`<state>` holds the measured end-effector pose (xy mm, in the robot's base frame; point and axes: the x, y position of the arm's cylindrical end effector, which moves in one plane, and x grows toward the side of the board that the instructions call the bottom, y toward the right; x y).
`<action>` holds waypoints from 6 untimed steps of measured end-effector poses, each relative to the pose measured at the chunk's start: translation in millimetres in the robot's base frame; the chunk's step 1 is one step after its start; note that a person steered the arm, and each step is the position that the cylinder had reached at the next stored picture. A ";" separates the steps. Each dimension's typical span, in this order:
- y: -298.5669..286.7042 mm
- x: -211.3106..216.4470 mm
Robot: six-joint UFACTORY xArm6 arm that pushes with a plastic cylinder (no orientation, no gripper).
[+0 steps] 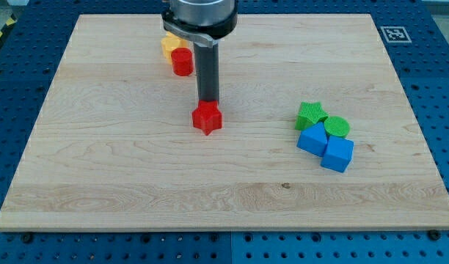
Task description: Point your arm at the yellow heart
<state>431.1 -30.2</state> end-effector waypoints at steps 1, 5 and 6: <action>0.0 -6.0; -87.9 -43.4; -96.9 -69.4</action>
